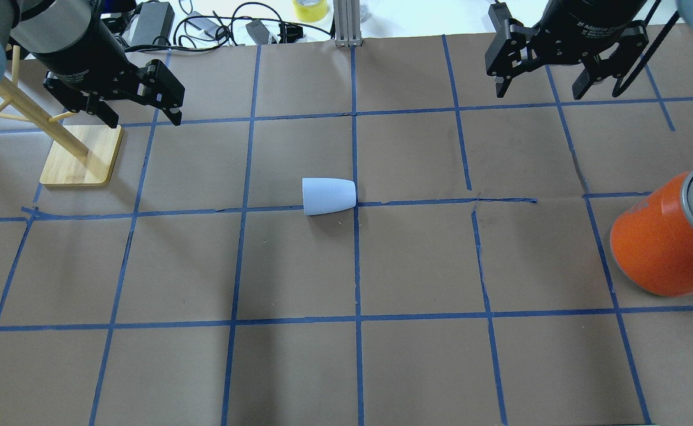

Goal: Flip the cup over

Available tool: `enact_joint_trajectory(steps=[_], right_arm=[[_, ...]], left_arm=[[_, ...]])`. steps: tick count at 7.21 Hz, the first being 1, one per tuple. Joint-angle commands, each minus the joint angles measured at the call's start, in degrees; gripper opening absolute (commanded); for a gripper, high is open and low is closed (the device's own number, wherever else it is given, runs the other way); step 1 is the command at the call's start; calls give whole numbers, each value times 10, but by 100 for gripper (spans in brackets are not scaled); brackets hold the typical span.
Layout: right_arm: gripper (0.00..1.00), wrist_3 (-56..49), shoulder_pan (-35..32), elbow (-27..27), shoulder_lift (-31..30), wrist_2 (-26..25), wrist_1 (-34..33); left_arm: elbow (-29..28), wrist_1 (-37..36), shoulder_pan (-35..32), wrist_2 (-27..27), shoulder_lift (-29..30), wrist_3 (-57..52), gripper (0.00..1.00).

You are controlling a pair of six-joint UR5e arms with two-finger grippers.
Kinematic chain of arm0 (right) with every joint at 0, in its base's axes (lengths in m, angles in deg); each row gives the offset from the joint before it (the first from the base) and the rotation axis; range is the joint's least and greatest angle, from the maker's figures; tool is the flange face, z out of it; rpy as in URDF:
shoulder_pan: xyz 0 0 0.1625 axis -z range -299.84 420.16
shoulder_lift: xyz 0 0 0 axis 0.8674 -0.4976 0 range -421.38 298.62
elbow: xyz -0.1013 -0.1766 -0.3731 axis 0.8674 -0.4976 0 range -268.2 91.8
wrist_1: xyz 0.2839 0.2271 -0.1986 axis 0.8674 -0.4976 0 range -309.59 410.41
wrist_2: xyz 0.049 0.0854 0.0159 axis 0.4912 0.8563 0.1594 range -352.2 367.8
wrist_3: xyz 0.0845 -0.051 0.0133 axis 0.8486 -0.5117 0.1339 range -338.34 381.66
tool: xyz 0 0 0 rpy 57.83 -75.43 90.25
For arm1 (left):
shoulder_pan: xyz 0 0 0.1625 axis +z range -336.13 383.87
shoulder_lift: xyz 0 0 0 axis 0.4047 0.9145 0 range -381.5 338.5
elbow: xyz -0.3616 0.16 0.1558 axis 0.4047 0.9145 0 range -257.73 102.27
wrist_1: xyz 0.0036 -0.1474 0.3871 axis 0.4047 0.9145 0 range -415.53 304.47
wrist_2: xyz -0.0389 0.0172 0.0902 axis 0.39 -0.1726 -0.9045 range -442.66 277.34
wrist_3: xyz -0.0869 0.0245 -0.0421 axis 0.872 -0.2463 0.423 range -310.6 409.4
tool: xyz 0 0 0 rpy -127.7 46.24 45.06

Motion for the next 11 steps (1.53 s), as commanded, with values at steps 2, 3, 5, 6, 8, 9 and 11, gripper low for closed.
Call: enact_joint_trajectory(steps=[2,3,5,6,8,9,11], right_arm=[[100,1,0,0,0,3,0],[100,1,0,0,0,3,1],[100,1,0,1,0,3,1],[100,1,0,1,0,3,1],[100,1,0,1,0,2,1],[100,1,0,1,0,1,1],[100,-2,0,2,0,4,26]], left_arm=[[0,0,0,6,4,-3,100],[2,-5,-2,10,19,3,100],[30,-77,-2,44,57,-3,100],[62,-125,-2,121,82,-8,100],[115,-199,0,225,136,-38,100],[119,-209,1,237,166,-40,100],[127,-215,1,337,227,-41,100]])
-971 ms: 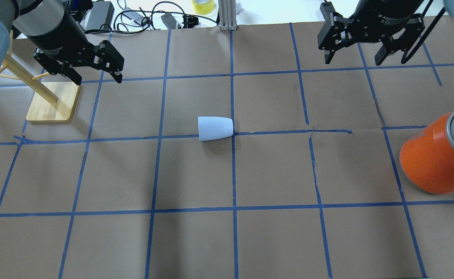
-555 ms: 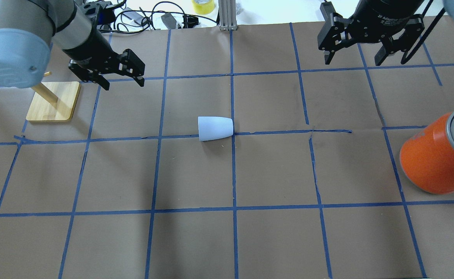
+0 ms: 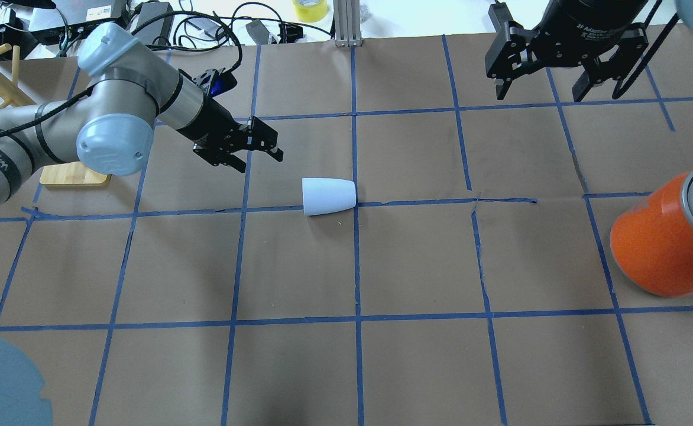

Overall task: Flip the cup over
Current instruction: 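Reach the left gripper toward the cup's open end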

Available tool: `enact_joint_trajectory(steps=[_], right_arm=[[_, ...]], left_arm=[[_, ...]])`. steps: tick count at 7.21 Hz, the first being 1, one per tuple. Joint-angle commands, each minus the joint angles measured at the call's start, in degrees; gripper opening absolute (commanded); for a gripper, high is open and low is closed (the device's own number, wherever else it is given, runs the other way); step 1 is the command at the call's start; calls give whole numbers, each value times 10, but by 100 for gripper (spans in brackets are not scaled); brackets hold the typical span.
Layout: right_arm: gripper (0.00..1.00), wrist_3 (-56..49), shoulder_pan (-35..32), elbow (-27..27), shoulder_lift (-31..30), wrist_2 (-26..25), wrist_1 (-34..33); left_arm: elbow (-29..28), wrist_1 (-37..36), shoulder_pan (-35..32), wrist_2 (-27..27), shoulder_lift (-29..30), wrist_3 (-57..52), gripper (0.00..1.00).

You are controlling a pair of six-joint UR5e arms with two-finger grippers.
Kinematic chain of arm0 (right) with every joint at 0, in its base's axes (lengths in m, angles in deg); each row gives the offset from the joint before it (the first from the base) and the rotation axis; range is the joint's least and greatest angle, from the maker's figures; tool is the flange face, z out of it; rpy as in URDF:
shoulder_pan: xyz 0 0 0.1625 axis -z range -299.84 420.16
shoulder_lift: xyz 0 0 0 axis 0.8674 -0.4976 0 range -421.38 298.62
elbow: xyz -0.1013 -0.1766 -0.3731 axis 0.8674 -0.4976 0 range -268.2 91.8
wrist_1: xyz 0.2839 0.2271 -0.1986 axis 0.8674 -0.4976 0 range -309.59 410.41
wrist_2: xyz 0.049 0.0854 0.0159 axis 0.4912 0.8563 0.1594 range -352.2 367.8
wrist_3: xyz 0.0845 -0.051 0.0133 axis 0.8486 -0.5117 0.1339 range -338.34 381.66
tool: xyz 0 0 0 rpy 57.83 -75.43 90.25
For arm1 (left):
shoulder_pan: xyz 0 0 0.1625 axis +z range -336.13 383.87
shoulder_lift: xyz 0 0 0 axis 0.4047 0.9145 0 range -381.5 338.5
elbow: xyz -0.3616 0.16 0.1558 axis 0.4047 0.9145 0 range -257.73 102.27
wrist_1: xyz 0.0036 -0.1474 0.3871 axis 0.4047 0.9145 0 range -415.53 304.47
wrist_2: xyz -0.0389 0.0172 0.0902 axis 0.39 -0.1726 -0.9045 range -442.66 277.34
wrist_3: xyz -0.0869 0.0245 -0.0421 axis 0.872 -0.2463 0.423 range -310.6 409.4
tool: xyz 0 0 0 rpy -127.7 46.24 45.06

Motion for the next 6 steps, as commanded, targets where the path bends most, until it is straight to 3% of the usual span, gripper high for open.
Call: enact_joint_trajectory(steps=[1,4,6], right_arm=[[100,-2,0,5,-1,0,29],[100,-56,0,14,-4,-16,29],[100,-54,0,14,-4,-19,29]], left_arm=[[17,-10,-1,139,52,-2,100],[50,-49,-2,159,80,-21,100],[54,-79,-5,175,85,-12,88]])
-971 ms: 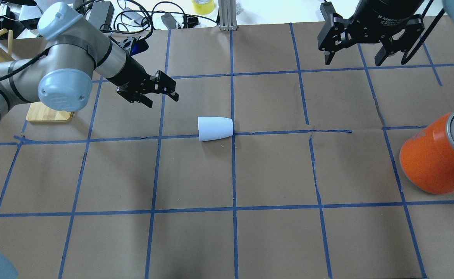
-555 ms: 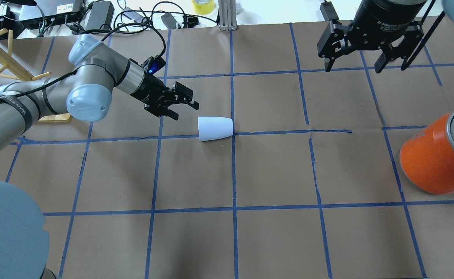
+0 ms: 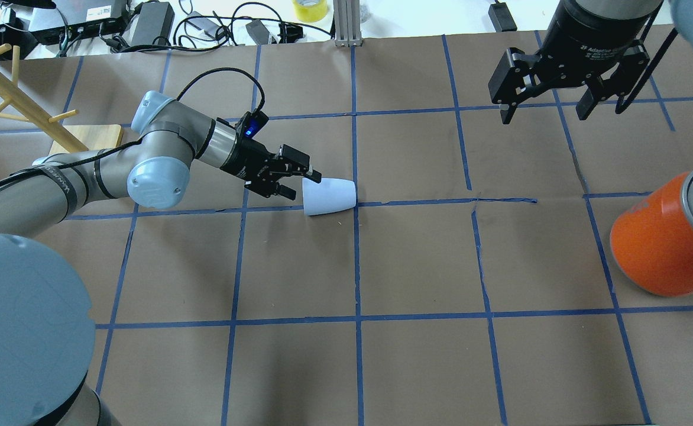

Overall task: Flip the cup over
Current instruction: 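Reach the left gripper toward the cup's open end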

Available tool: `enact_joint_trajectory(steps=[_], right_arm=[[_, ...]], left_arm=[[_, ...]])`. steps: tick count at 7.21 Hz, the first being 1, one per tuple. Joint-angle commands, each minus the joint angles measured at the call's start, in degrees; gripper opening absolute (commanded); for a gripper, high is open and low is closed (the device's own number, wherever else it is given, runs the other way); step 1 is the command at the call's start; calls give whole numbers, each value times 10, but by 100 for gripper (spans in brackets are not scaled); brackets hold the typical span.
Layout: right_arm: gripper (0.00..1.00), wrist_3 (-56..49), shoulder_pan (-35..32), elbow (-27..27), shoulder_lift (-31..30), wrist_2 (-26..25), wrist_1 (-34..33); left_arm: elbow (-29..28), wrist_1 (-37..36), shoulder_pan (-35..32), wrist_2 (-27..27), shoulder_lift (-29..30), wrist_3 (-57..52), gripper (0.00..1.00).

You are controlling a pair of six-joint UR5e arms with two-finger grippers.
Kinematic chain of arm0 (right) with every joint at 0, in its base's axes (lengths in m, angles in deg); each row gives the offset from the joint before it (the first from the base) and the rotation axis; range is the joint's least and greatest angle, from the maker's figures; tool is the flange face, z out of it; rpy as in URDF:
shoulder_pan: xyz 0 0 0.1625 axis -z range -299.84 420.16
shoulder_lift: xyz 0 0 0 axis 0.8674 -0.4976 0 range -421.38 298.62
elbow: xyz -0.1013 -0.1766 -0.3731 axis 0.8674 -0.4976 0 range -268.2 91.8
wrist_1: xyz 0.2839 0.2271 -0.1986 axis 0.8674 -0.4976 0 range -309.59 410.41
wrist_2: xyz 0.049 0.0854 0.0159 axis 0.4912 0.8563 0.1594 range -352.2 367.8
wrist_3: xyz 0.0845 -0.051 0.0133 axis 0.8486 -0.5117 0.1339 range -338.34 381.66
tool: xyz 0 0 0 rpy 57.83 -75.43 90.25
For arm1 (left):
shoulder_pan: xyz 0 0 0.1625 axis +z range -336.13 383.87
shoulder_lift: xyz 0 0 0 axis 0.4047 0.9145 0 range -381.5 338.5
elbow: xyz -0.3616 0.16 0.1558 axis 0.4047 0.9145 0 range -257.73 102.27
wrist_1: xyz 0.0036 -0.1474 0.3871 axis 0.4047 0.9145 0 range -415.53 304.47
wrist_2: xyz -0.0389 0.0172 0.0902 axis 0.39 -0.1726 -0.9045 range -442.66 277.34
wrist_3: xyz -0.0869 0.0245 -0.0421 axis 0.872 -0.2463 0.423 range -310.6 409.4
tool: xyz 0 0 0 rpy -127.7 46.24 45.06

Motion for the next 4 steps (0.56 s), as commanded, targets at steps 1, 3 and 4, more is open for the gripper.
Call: enact_joint_trajectory(steps=[1,3,4], right_arm=[[100,-4,0,1,0,-2,0],[100,-4,0,1,0,-2,0],[100,-4,0,1,0,-2,0]], left_arm=[[3,-17,-12,20,6,17,74],[1,-29,-15,16,4,63,8],[0,-29,-15,14,3,74,0]])
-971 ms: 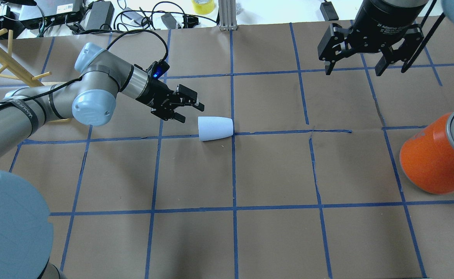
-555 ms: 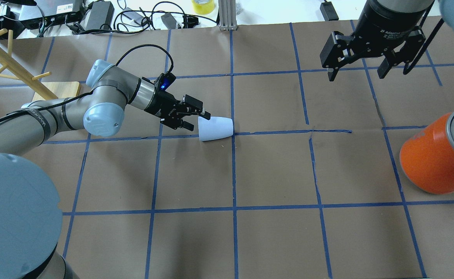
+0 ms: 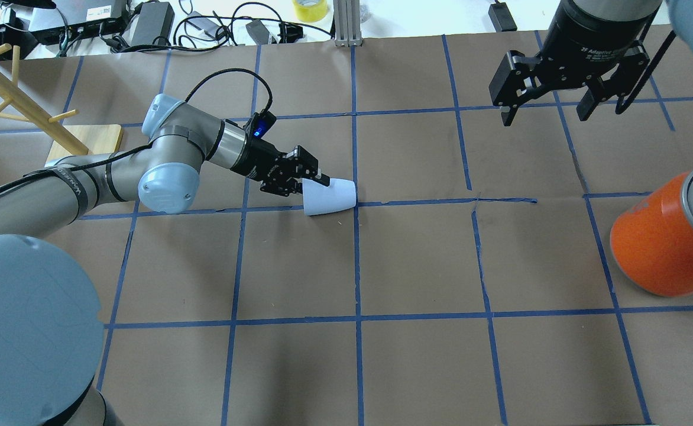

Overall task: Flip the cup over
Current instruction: 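Reach the left gripper toward the cup's open end, then close the left gripper on the cup's rim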

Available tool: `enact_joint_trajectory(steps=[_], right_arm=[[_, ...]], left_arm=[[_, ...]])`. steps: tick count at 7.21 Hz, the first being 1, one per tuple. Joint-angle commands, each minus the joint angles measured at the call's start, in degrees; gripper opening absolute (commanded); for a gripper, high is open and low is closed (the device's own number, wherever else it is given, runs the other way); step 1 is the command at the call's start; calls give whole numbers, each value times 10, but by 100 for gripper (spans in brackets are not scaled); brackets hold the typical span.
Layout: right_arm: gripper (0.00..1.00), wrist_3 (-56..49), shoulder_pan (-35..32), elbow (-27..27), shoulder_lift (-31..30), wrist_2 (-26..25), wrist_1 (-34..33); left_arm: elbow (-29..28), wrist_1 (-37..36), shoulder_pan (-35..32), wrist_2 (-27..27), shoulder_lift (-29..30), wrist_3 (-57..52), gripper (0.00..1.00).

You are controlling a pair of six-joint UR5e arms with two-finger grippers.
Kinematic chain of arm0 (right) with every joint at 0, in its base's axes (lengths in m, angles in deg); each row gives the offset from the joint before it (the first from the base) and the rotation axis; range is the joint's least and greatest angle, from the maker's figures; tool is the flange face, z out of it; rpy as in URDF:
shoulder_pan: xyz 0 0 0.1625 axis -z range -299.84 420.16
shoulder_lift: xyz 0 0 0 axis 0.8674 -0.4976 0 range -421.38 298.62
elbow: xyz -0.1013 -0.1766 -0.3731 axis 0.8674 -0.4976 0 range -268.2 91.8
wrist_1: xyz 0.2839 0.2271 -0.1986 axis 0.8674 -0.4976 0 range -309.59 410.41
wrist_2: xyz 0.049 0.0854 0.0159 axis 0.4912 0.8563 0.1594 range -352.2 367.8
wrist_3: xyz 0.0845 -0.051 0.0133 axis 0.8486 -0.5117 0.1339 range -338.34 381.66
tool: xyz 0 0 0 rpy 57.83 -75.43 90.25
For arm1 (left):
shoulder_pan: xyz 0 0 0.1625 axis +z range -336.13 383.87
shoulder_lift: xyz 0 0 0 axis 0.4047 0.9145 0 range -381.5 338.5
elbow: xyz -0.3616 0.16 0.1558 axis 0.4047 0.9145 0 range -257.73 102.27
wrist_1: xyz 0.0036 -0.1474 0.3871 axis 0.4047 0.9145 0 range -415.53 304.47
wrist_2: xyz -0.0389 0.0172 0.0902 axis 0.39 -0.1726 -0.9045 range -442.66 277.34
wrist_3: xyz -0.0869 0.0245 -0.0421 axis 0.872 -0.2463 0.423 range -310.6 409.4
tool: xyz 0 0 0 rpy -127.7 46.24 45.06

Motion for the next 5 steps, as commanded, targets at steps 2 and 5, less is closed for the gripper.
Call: enact_joint_trajectory(steps=[2,5], right_arm=[[100,-3,0,-1,0,-1,0],[100,-3,0,-1,0,-1,0]], left_arm=[[-2,-3,-2,0,-16,49,0],[-30,-46,-3,1,-25,131,0]])
